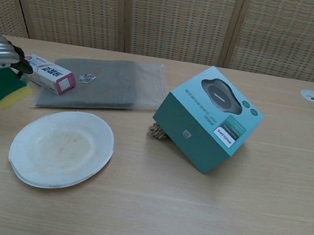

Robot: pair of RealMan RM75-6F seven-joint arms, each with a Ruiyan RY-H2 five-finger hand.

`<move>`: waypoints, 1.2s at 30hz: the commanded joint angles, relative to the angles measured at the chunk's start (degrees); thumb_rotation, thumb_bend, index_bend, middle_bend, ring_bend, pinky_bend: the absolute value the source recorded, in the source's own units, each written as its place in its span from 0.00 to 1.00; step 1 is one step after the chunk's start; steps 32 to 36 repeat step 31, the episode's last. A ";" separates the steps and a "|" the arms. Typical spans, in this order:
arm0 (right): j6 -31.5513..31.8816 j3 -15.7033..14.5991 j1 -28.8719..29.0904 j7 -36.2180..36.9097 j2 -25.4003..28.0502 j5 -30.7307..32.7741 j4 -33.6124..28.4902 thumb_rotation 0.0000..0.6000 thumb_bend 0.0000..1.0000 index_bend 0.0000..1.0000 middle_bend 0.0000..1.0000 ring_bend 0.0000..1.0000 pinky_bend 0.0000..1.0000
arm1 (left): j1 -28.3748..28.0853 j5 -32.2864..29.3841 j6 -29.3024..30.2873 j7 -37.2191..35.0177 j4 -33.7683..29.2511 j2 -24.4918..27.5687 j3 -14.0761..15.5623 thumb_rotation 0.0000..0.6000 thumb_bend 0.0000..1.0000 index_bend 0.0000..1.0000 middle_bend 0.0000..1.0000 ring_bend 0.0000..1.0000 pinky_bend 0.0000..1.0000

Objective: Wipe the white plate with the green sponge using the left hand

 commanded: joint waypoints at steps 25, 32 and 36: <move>1.24 -0.53 -0.49 0.79 0.48 -1.94 -0.20 1.00 0.00 0.00 0.00 0.00 0.00 | 14.46 -9.64 11.09 -10.80 -17.61 8.75 -5.46 1.00 0.00 0.00 0.00 0.00 0.00; 1.53 -0.45 -0.59 0.74 0.25 -1.86 0.17 1.00 0.00 0.00 0.00 0.00 0.00 | 21.47 -12.24 21.98 -6.43 -29.54 11.56 -6.30 1.00 0.00 0.00 0.00 0.00 0.00; 1.53 -0.45 -0.59 0.74 0.25 -1.86 0.17 1.00 0.00 0.00 0.00 0.00 0.00 | 21.47 -12.24 21.98 -6.43 -29.54 11.56 -6.30 1.00 0.00 0.00 0.00 0.00 0.00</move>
